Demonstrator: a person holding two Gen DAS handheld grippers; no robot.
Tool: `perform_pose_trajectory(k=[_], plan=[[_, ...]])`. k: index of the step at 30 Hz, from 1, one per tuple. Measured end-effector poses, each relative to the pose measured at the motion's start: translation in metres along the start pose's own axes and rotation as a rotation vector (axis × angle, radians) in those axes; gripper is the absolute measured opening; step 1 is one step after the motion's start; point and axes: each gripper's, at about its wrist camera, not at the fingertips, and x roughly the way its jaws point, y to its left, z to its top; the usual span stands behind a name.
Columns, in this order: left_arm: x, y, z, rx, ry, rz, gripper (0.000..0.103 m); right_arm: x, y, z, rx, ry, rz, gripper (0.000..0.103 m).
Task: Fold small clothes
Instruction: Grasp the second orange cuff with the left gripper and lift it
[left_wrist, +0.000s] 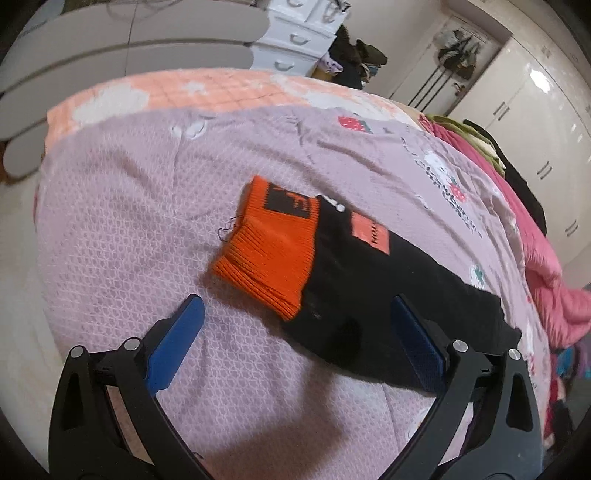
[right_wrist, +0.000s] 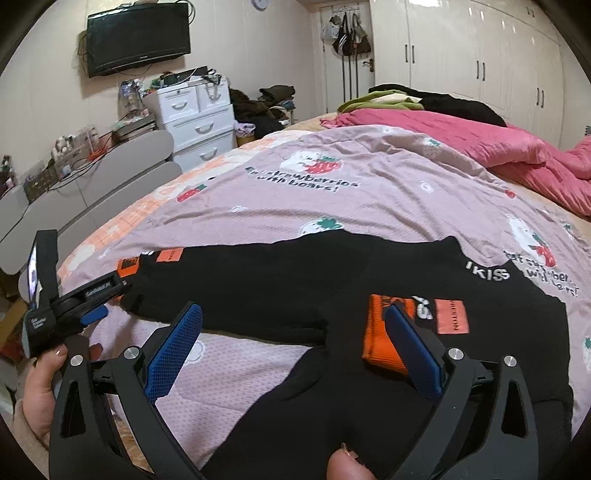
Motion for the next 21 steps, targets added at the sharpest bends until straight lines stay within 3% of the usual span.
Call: perform_pose_trajectory(k=[4,5,7,9,10,11,14,21], plan=[[-0.001,0.007,0.004,-0.047,-0.032,-0.038,0.093,0.012,0.008,-0.007,-0.002,0.036,0.033,0.099],[0.000,0.008,0.005,-0.051,-0.037,-0.033,0.086,0.013,0.009,-0.009,0.001,0.040,0.034,0.099],[0.002,0.006,0.009,-0.033,-0.049,0.004,0.066,0.015,0.010,-0.013,0.011,0.045,0.041,0.099],[0.002,0.005,0.011,-0.014,-0.062,0.039,0.038,0.016,0.007,-0.020,0.032,0.059,0.060,0.099],[0.001,0.005,0.012,-0.015,-0.067,0.034,0.027,0.016,0.005,-0.022,0.039,0.066,0.067,0.098],[0.000,0.006,0.012,-0.022,-0.064,-0.001,0.009,0.018,0.004,-0.025,0.047,0.078,0.068,0.098],[-0.001,-0.001,0.012,0.011,-0.070,-0.010,0.008,0.015,-0.001,-0.030,0.058,0.083,0.055,0.098],[-0.035,-0.013,0.005,0.055,-0.146,-0.184,0.008,-0.012,-0.028,-0.047,0.135,0.034,0.029,0.098]])
